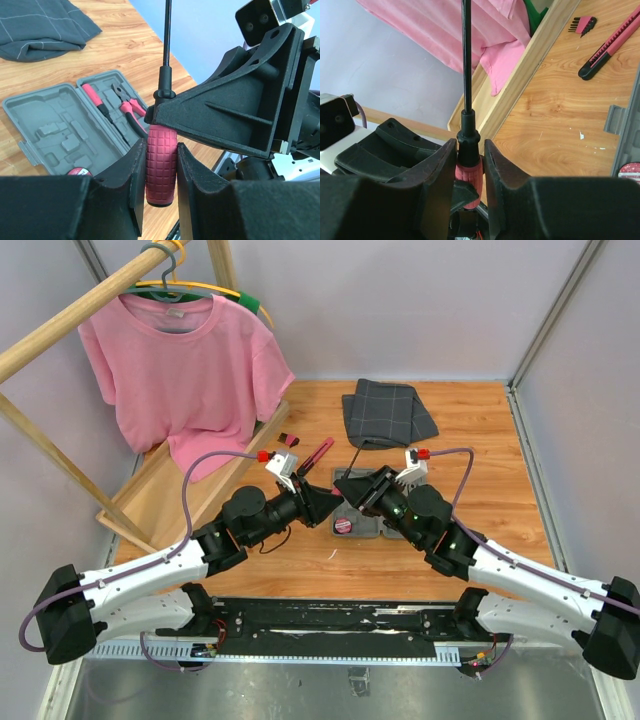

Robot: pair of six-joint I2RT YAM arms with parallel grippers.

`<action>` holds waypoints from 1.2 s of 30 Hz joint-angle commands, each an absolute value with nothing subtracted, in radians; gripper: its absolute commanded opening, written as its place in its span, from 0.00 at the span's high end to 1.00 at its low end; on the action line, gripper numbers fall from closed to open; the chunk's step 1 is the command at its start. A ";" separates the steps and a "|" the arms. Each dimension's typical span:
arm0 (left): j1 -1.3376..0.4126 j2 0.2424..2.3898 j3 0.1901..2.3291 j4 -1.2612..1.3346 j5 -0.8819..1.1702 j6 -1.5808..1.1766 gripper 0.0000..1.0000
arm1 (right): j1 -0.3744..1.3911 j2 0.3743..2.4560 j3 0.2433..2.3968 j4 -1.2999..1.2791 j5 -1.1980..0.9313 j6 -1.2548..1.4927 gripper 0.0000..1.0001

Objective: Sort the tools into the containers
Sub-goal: Pick up the screwdriver from the center of the board.

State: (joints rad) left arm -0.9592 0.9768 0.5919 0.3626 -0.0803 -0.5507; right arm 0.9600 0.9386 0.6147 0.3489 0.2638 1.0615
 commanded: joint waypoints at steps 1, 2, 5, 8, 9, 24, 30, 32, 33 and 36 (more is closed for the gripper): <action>-0.958 0.973 0.585 0.417 -0.085 -0.549 0.99 | 0.940 0.942 0.646 0.371 0.236 1.073 0.73; -0.958 0.973 0.586 0.417 -0.087 -0.551 0.99 | 0.940 0.940 0.647 0.370 0.236 1.070 0.75; -0.959 0.979 0.590 0.417 -0.088 -0.549 0.99 | 0.940 0.934 0.644 0.361 0.245 1.061 0.85; -0.959 0.992 0.604 0.407 -0.066 -0.539 0.95 | 0.939 0.922 0.637 0.359 0.270 1.034 0.98; -0.959 0.996 0.610 0.402 -0.054 -0.534 0.87 | 0.939 0.916 0.637 0.356 0.281 1.020 0.99; -0.959 1.011 0.617 0.385 0.058 -0.495 0.40 | 0.920 0.838 0.631 0.297 0.286 0.948 0.99; -0.959 1.005 0.621 0.385 0.036 -0.490 0.42 | 0.920 0.824 0.633 0.257 0.271 0.934 0.99; -0.959 1.005 0.620 0.385 0.036 -0.489 0.44 | 0.919 0.820 0.638 0.241 0.268 0.929 1.00; -0.959 1.006 0.622 0.385 0.037 -0.488 0.45 | 0.919 0.818 0.639 0.233 0.266 0.928 1.00; -0.958 1.012 0.623 0.389 0.048 -0.488 0.51 | 0.919 0.818 0.639 0.226 0.259 0.928 0.99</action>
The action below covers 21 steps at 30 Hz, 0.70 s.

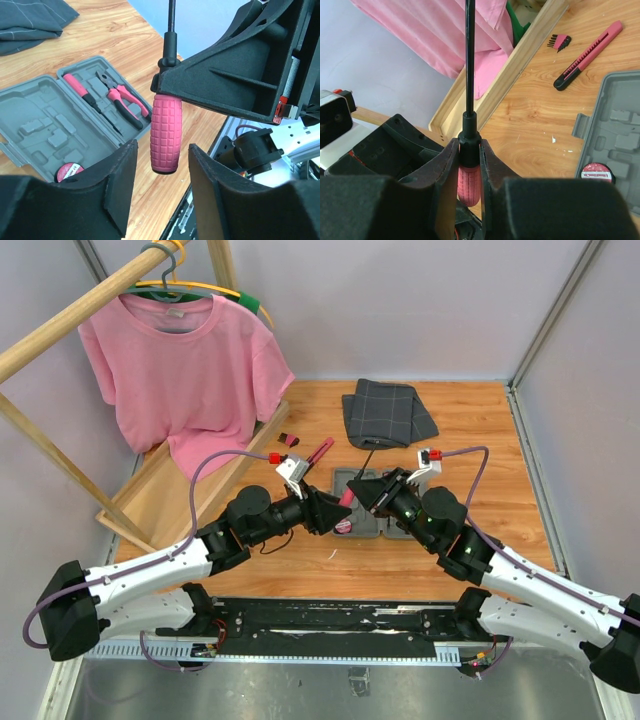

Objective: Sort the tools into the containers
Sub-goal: Pick up the screwdriver from the center of the board.

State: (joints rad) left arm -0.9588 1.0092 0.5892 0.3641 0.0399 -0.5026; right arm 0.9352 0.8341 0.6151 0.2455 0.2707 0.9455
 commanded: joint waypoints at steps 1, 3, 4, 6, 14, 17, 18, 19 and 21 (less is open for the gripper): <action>-0.959 1.015 0.623 0.390 0.050 -0.488 0.55 | 0.919 0.818 0.640 0.224 0.256 0.928 0.99; -0.959 1.018 0.624 0.394 0.053 -0.490 0.62 | 0.919 0.820 0.642 0.222 0.252 0.928 0.99; -0.959 1.021 0.625 0.395 0.052 -0.491 0.67 | 0.919 0.821 0.642 0.221 0.252 0.928 0.99; -0.959 1.023 0.623 0.399 0.051 -0.494 0.76 | 0.919 0.821 0.644 0.217 0.253 0.928 0.96; -0.959 1.018 0.623 0.394 0.021 -0.499 0.97 | 0.919 0.811 0.639 0.207 0.261 0.920 0.63; -0.959 1.016 0.623 0.393 0.001 -0.507 0.99 | 0.920 0.806 0.634 0.198 0.261 0.922 0.54; -0.959 1.014 0.624 0.391 -0.005 -0.511 0.99 | 0.919 0.805 0.630 0.194 0.259 0.923 0.52; -0.959 1.014 0.623 0.392 -0.007 -0.513 0.99 | 0.919 0.804 0.629 0.192 0.258 0.926 0.51; -0.959 1.015 0.621 0.397 -0.003 -0.519 0.99 | 0.920 0.804 0.621 0.193 0.253 0.933 0.49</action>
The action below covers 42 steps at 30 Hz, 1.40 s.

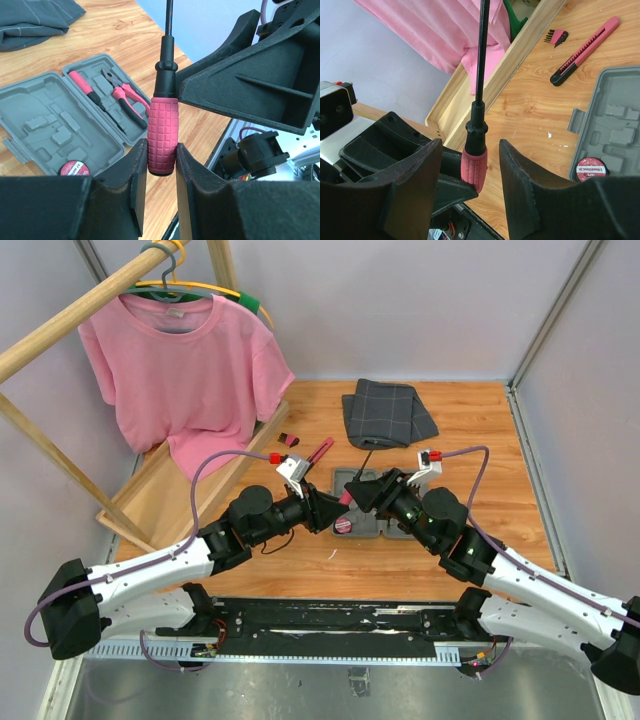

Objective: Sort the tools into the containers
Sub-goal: Pick up the screwdriver from the center of the board.

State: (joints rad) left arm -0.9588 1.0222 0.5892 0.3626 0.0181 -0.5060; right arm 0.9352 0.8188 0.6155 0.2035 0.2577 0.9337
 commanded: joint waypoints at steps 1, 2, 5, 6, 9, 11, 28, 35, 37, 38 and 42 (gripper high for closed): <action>-0.959 1.015 0.622 0.399 -0.003 -0.522 0.99 | 0.919 0.805 0.617 0.197 0.249 0.936 0.49; -0.959 1.015 0.622 0.400 -0.003 -0.525 0.99 | 0.919 0.806 0.617 0.200 0.242 0.938 0.50; -0.959 1.015 0.616 0.406 -0.006 -0.537 1.00 | 0.920 0.813 0.616 0.205 0.221 0.942 0.52; -0.958 1.012 0.613 0.410 -0.008 -0.541 1.00 | 0.919 0.815 0.614 0.206 0.215 0.944 0.53; -0.959 1.007 0.603 0.422 -0.012 -0.548 0.99 | 0.920 0.818 0.609 0.207 0.203 0.949 0.56; -0.959 1.005 0.602 0.424 -0.015 -0.551 0.99 | 0.919 0.819 0.603 0.208 0.200 0.956 0.58; -0.959 1.006 0.596 0.434 -0.011 -0.557 0.99 | 0.920 0.848 0.597 0.227 0.177 0.968 0.81; -0.959 1.009 0.596 0.430 -0.019 -0.558 0.77 | 0.919 0.843 0.602 0.204 0.203 0.936 0.93; -0.959 1.013 0.600 0.424 -0.018 -0.556 0.61 | 0.920 0.838 0.606 0.188 0.210 0.915 0.94; -0.959 1.016 0.605 0.418 -0.018 -0.553 0.56 | 0.919 0.836 0.607 0.182 0.212 0.900 0.94; -0.959 1.022 0.622 0.383 -0.036 -0.546 0.44 | 0.920 0.831 0.623 0.158 0.224 0.819 0.95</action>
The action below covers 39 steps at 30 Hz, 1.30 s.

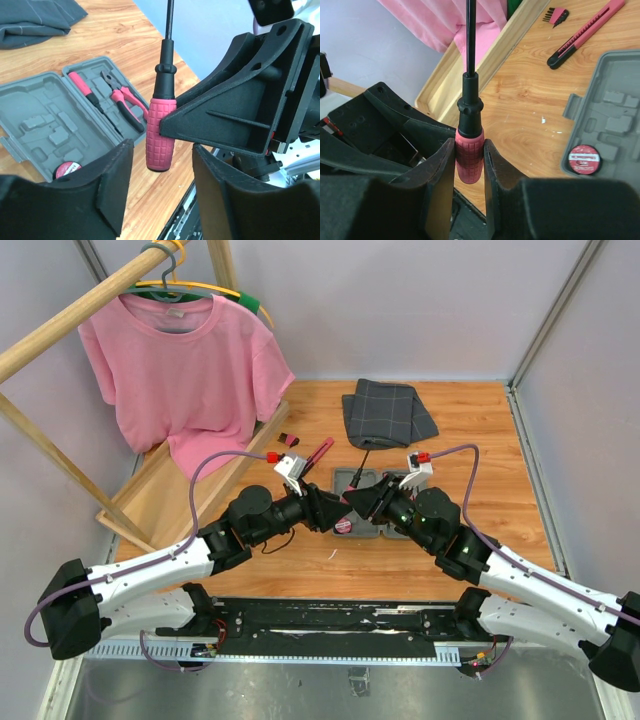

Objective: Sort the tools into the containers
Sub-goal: Pick up the screwdriver from the center of the board, then place the screwdriver in the storage box.

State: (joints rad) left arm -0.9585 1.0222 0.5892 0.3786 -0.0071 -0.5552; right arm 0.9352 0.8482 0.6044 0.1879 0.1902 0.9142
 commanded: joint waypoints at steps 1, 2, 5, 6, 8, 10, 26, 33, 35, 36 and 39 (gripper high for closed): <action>-0.959 1.020 0.623 0.378 -0.045 -0.546 0.43 | 0.919 0.829 0.629 0.150 0.231 0.794 0.95; -0.959 1.019 0.624 0.373 -0.054 -0.546 0.42 | 0.919 0.828 0.634 0.141 0.242 0.770 0.95; -0.956 1.019 0.631 0.343 -0.098 -0.549 0.41 | 0.917 0.822 0.647 0.096 0.284 0.699 0.95; -0.956 1.020 0.635 0.325 -0.117 -0.549 0.41 | 0.915 0.820 0.655 0.078 0.295 0.677 0.95; -0.942 1.028 0.645 0.287 -0.156 -0.560 0.41 | 0.908 0.817 0.666 0.037 0.311 0.638 0.96; -0.913 1.033 0.643 0.263 -0.153 -0.572 0.41 | 0.899 0.814 0.679 -0.011 0.328 0.602 0.98; -0.662 1.131 0.620 0.202 -0.051 -0.607 0.40 | 0.753 0.805 0.764 -0.356 0.328 0.435 1.00; -0.612 1.206 0.625 0.240 -0.048 -0.593 0.40 | 0.683 0.815 0.768 -0.400 0.322 0.381 1.00; -0.592 1.229 0.627 0.257 -0.045 -0.594 0.40 | 0.653 0.813 0.767 -0.408 0.300 0.363 1.00; -0.583 1.241 0.628 0.267 -0.042 -0.593 0.40 | 0.640 0.813 0.769 -0.410 0.286 0.356 1.00; -0.558 1.279 0.636 0.291 -0.043 -0.593 0.40 | 0.606 0.820 0.777 -0.430 0.264 0.332 1.00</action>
